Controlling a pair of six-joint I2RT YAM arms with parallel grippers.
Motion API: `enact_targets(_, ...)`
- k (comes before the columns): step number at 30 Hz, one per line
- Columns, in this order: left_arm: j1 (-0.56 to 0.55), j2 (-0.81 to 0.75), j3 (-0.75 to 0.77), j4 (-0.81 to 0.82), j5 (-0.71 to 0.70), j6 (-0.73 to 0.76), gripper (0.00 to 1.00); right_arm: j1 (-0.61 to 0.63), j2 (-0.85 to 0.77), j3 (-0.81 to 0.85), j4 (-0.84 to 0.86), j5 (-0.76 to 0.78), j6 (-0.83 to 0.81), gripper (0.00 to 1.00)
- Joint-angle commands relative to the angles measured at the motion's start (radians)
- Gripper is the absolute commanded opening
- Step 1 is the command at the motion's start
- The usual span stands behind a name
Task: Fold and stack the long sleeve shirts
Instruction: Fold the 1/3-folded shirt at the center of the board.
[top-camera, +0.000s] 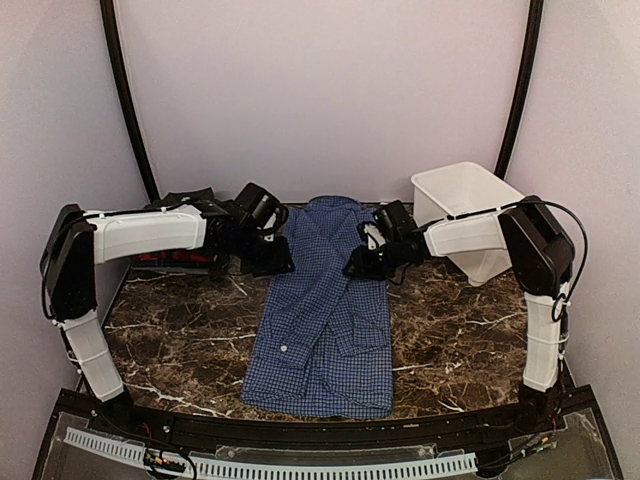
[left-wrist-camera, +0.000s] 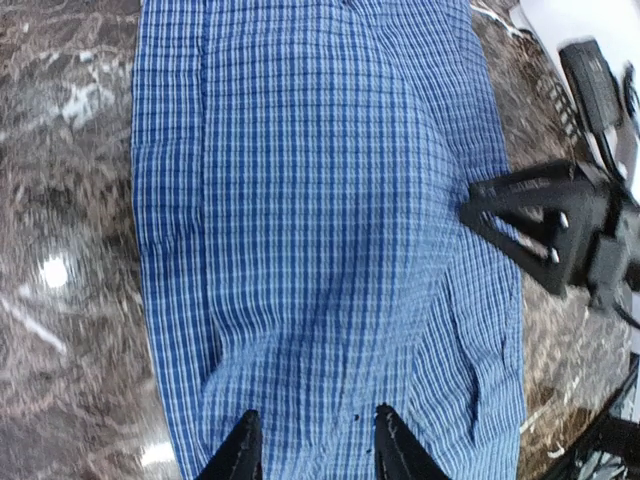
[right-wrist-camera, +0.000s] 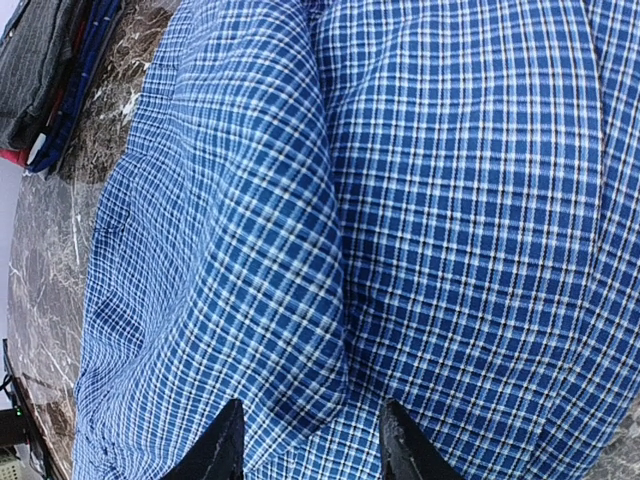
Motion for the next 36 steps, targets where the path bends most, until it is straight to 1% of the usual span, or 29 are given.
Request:
enact_targets(1, 0.074, 0.144, 0.159, 0.081, -0.031, 0.109, 0.36, -0.013, -0.03, -0.027, 0.067, -0.022, 0.028, 0.43)
enact_targets(5, 0.111, 0.263, 0.286, 0.137, -0.079, 0.153, 0.36, -0.015, -0.033, -0.042, 0.081, -0.029, 0.029, 0.42)
enact_targets(9, 0.144, 0.364, 0.392, 0.153, -0.079, 0.178, 0.37, -0.015, -0.029, -0.045, 0.084, -0.035, 0.026, 0.42)
enact_targets(15, 0.179, 0.506, 0.501, 0.185, 0.019, 0.193, 0.38, -0.017, -0.02, -0.048, 0.094, -0.043, 0.025, 0.42)
enact_targets(21, 0.183, 0.619, 0.608, 0.163, 0.043, 0.195, 0.39, -0.017, -0.008, -0.041, 0.097, -0.053, 0.023, 0.4)
enact_targets(24, 0.183, 0.651, 0.65, 0.149, 0.035, 0.19, 0.4, -0.017, -0.008, -0.043, 0.097, -0.053, 0.022, 0.39)
enact_targets(30, 0.183, 0.68, 0.672, 0.148, 0.045, 0.178, 0.41, -0.017, -0.001, -0.04, 0.103, -0.067, 0.022, 0.35)
enact_targets(36, 0.185, 0.683, 0.678, 0.113, -0.029, 0.173, 0.44, -0.017, 0.014, -0.024, 0.106, -0.083, 0.027, 0.33)
